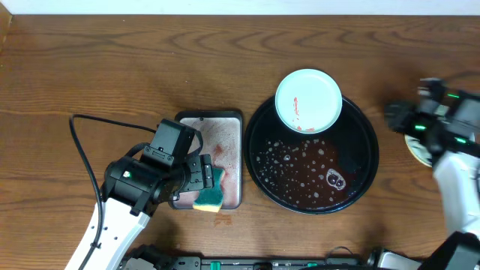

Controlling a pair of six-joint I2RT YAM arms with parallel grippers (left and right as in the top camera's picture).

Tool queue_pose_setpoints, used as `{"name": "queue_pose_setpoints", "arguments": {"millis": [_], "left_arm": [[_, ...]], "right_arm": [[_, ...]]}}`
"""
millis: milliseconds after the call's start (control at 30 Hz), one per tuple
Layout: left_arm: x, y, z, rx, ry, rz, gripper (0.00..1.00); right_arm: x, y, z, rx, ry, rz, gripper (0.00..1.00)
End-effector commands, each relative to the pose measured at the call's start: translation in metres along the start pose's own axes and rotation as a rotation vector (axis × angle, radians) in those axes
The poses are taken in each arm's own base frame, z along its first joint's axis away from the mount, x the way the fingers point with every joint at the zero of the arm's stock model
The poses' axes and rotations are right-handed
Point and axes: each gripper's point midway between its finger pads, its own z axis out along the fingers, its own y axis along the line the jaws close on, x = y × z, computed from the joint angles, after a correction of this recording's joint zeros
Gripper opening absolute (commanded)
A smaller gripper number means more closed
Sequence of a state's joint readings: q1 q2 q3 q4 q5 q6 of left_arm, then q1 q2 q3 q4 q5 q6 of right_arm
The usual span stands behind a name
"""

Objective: Clean dirty plates on tray and stack at the side
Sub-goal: 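Move the green plate right and stack it on the yellow plate, then grip the remaining pale green plate and slide it to tray center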

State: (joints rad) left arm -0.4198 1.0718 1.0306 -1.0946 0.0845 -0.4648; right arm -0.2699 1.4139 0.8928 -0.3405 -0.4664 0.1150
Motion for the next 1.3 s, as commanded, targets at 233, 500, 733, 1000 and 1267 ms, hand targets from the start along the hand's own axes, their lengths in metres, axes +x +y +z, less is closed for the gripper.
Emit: {"name": "queue_pose_setpoints", "arguments": {"millis": [233, 500, 733, 1000, 1267], "left_arm": [[0.0, 0.0, 0.0, 0.003, 0.002, 0.008, 0.84], [0.0, 0.0, -0.001, 0.003, 0.002, 0.008, 0.84], [0.0, 0.0, 0.0, 0.003, 0.002, 0.008, 0.84], [0.0, 0.0, 0.0, 0.003, 0.003, 0.007, 0.84], [0.0, 0.0, 0.0, 0.003, 0.003, 0.007, 0.84]], "right_arm": [[0.033, 0.017, 0.092, 0.191, 0.101, -0.468, 0.54], [0.034, 0.003, 0.138, 0.188, 0.05, -0.472, 0.43], [0.045, 0.004, 0.141, 0.166, 0.075, -0.327, 0.01], [0.044, 0.019, 0.09, 0.185, 0.121, -0.161, 0.01], [0.074, 0.035, 0.042, 0.16, 0.257, -0.059, 0.01]]}}
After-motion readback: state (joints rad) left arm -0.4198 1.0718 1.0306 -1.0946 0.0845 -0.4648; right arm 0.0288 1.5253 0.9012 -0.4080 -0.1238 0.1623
